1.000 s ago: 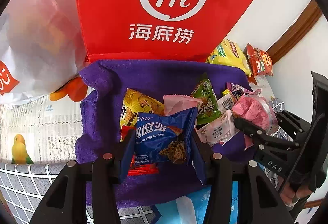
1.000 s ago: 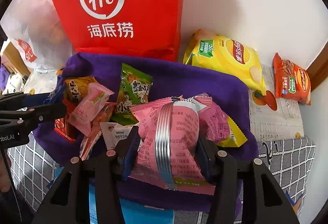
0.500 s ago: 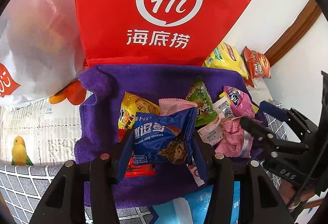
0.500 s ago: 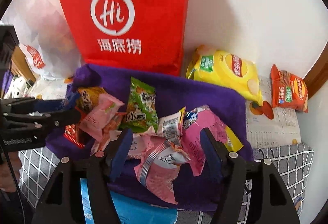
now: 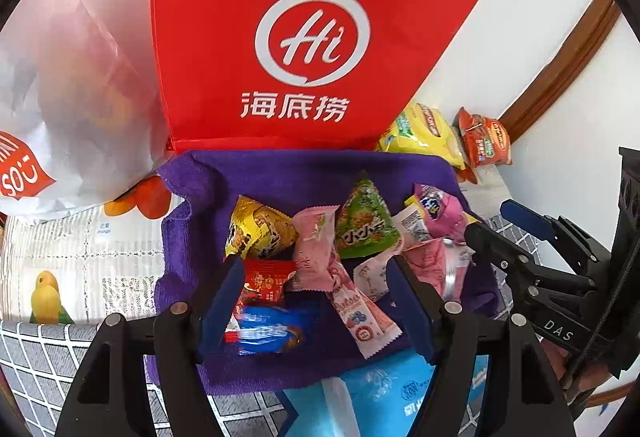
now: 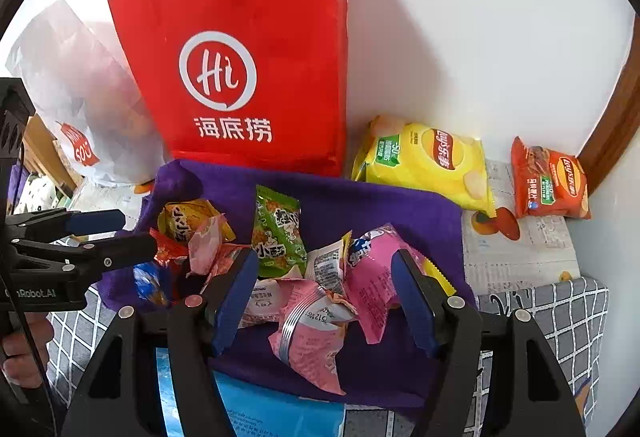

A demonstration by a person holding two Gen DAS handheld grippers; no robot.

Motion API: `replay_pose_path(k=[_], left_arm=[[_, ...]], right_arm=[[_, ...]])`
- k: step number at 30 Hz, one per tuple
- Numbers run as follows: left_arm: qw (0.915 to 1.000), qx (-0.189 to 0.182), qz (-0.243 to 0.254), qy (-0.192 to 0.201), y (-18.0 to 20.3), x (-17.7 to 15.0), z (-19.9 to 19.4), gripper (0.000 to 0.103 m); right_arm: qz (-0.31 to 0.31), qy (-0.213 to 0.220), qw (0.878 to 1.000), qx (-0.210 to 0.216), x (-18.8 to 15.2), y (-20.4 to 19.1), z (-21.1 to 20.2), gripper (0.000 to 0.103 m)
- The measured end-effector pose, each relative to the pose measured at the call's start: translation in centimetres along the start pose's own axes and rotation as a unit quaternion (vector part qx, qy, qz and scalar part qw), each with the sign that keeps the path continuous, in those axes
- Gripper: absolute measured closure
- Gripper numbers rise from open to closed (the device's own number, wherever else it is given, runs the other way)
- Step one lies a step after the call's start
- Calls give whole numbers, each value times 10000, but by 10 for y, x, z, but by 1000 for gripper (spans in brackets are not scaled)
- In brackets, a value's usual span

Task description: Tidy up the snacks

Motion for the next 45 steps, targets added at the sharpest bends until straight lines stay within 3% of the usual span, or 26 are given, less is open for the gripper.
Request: replay_pose_path(k=[6,10,19,23,29,31,45], left_arm=[[9994,196,249,164,12,0,-21,32],[9994,249,126,228,15,-8,-35,32],[9977,509,209,400,41,-54,-72,32],[9954,727,329,530,59,-79,-93,28],[9933,746,440,765,93,-114,-123,21],[9916,801,509,881,106,-127,-132,19],[9840,939,689,1347,145,-205,-171,12]], right_arm=[[247,145,9996,46,4,9,-26,34],[319,192,9993,-6,-3,15,-47,34],[354,251,9988,-224,-45,19,-97,35],[465,206,9986,-106,-67,26,-123,34],[582,324,9975,-237,-105,37,-166,25],[642,406,9968,-240,-117,38,-178,13],[805,741,9926,-530,-190,46,-240,2]])
Point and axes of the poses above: each gripper's, at about its wrist camera, not at the fingertips, and z roughly the way its jaws point, y to its right, x to its top, the point moved 4 cm from there along z, roughly the way its jaws point, and after that the axes turned 14 degrees about -x, right-handed, at the moved point
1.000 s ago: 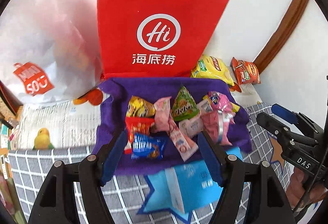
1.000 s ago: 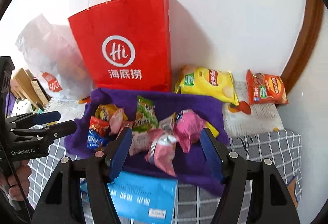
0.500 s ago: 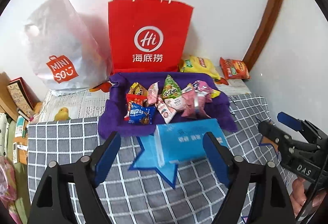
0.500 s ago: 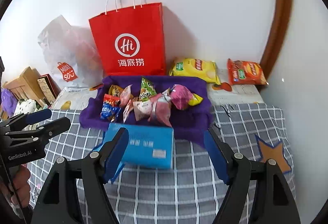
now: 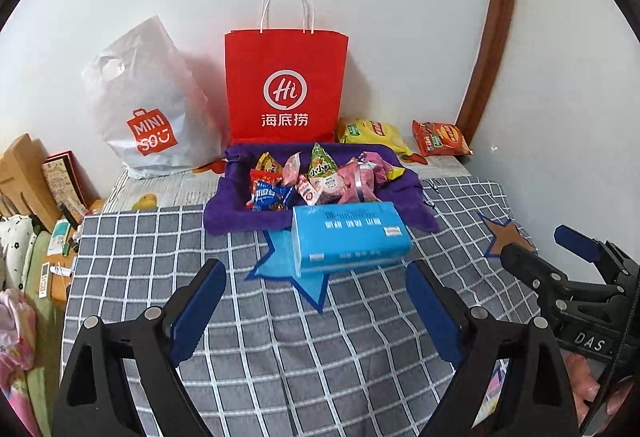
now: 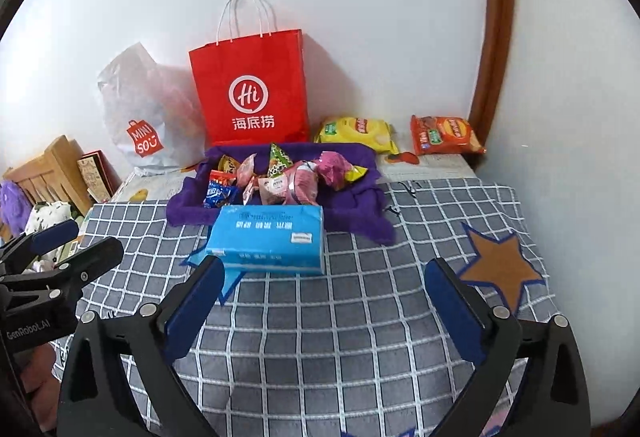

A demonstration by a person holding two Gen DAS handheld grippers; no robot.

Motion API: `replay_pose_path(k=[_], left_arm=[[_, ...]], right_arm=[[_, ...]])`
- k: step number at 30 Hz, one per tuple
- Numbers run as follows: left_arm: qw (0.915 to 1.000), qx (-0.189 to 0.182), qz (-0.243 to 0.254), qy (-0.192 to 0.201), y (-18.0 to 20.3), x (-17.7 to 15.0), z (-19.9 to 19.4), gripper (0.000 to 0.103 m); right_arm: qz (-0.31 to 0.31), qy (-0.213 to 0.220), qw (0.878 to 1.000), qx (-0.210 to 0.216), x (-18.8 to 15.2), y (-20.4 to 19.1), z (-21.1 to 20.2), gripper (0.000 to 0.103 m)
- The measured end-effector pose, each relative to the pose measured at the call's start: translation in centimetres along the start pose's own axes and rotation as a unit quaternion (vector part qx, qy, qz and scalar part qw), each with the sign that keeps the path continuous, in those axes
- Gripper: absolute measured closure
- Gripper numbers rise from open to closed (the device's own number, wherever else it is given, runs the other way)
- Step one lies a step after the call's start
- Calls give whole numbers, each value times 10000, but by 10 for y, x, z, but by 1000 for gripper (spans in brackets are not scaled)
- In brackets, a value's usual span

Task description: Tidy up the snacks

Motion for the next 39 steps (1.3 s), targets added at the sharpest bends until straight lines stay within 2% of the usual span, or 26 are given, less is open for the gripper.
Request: replay_pose_path(k=[3,14,22,39], left_arm=[[10000,-49,-35,70,6,-12,-9,12],[9997,-85,57,236,27,-46,-36,12],[9995,-64,54,289,31,-52,-44,12],[9994,-13,102,340,37,-52,-49,12]], right_arm=[[-78,119,9997,-173,-12,2,-17,2],[135,344,9991,-213,-41,23,-59,2],[201,423,9987,-196,-52,31,-69,2],[249,498,9984,-105,-55,33,-77,2]])
Point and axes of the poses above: each gripper's, at about its wrist camera, not at the fingertips, and z roughly the way its jaws point, y to its right, x to its top, the point moved 4 cm from there along z, roughly the way its jaws point, and after that the axes turned 14 degrees about -x, right-handed, at the moved point
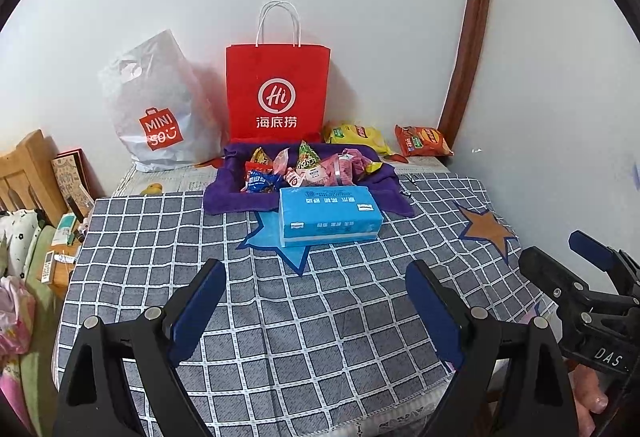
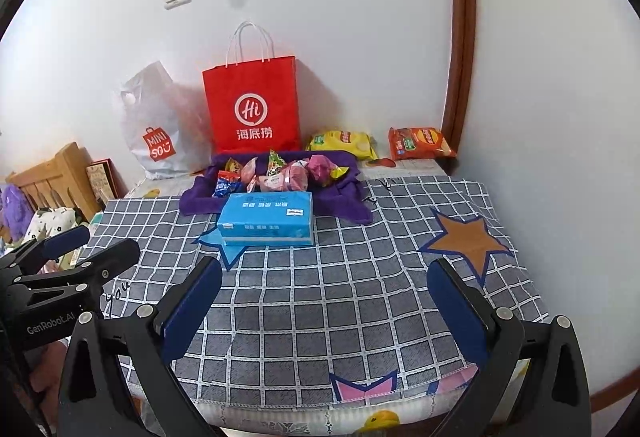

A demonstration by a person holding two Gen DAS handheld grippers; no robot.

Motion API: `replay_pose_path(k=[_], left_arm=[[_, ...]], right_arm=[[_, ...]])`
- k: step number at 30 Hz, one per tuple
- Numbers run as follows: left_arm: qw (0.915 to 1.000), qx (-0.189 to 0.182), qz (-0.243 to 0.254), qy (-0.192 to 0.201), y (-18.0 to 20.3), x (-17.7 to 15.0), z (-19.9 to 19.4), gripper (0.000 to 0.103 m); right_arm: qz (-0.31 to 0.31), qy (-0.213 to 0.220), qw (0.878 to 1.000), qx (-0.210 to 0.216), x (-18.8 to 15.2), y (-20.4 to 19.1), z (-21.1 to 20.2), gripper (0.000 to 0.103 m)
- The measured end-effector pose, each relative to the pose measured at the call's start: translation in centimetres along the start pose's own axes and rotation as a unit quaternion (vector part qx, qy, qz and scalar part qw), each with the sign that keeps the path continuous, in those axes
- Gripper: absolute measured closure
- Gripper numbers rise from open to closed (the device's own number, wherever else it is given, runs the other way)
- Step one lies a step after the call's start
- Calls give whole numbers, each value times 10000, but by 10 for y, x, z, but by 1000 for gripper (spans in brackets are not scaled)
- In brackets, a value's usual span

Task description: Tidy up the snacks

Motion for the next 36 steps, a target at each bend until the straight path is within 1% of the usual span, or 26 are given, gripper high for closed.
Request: replay_pose_path(k=[36], left_arm=[[10000,0,27,-29,3,1,0,12]], right_arm=[[36,-11,10000,19,-2,2,0,2]])
Point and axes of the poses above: each gripper's, at about its wrist camera, not at the fingertips, and z roughly the way its jaws point, y to its right, x to its top, the point moved 4 cm from there along z, roughly the way its jaws point, and after that the axes turned 14 degrees about -x, right-handed, at the moved point
